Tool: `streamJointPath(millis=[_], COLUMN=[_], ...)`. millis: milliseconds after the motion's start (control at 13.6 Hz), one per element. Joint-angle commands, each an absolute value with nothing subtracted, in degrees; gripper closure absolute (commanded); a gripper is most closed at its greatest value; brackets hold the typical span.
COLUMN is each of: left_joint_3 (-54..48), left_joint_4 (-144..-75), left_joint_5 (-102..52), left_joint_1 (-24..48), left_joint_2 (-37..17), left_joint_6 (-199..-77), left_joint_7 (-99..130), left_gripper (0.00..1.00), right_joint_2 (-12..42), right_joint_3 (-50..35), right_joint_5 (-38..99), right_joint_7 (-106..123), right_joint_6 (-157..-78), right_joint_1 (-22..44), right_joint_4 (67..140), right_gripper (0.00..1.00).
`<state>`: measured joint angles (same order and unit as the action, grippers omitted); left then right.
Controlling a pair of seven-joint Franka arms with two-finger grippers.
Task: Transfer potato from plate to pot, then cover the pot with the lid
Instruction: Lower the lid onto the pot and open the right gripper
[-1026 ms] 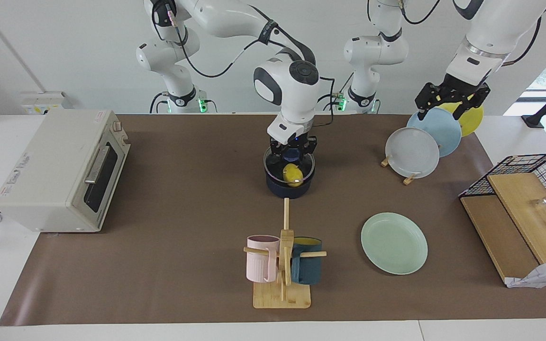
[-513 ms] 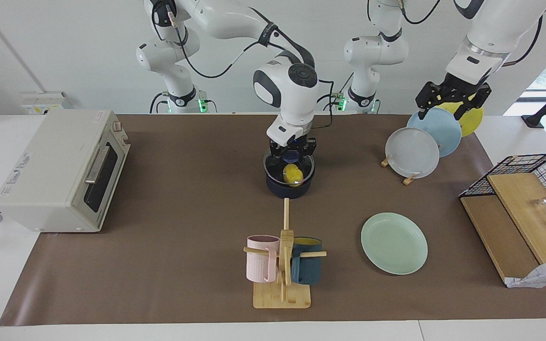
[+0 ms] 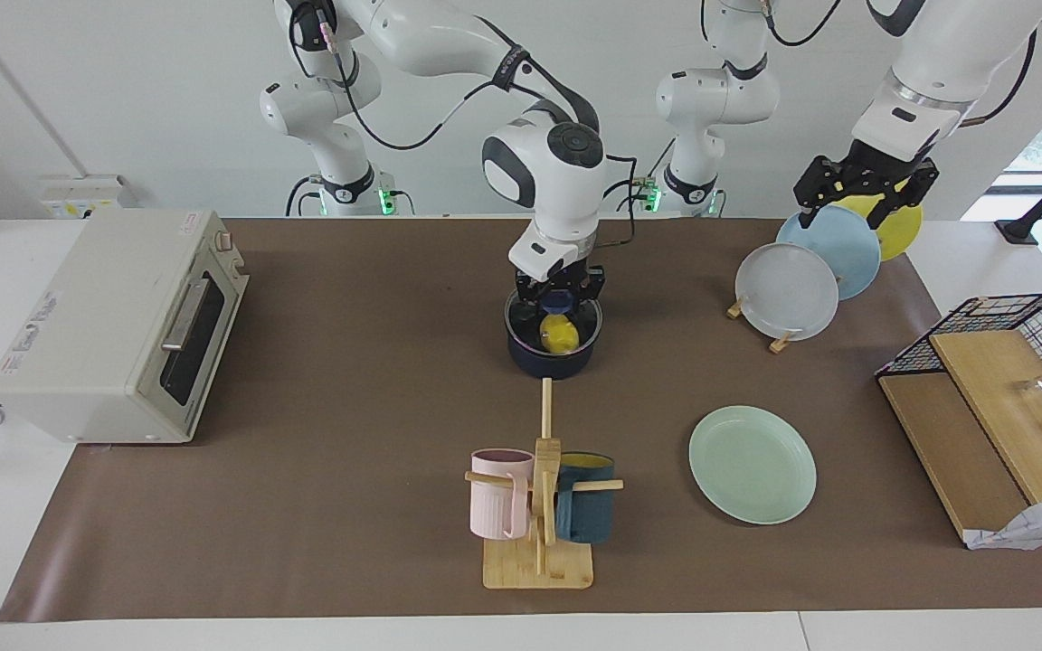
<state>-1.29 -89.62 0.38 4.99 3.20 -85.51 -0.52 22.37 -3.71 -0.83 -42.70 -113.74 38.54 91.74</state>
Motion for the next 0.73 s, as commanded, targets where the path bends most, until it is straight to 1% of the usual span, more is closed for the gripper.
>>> streamJointPath(millis=[0,513,586,660], left_joint_3=[-1.4,-1.6,-1.8,-1.8], left_joint_4=[-89.3,-89.6,-89.6,-89.6], left_joint_5=[1.1,1.1,1.1,1.1], left_joint_1=[4.6,3.7,3.7,3.7], left_joint_2=[3.5,3.8,3.8,3.7], left_joint_6=[-84.4,-84.6,-84.5,-84.4], left_joint_7=[-0.1,0.1,0.1,0.1], left_gripper=[0.0,0.0,0.0,0.0], right_joint_2=[21.8,21.7,21.7,21.7], right_joint_3=[-4.1,-4.1,-4.1,-4.1], right_joint_5=[-1.2,-1.2,-1.2,-1.2], right_joint_7=[-43.0,-43.0,-43.0,-43.0], right_joint_6=[-115.2,-116.2,-116.2,-116.3], right_joint_1=[37.8,37.6,37.5,37.6], right_joint_4=[93.0,93.7,93.7,93.7], right_gripper=[1.0,1.0,0.75,0.43])
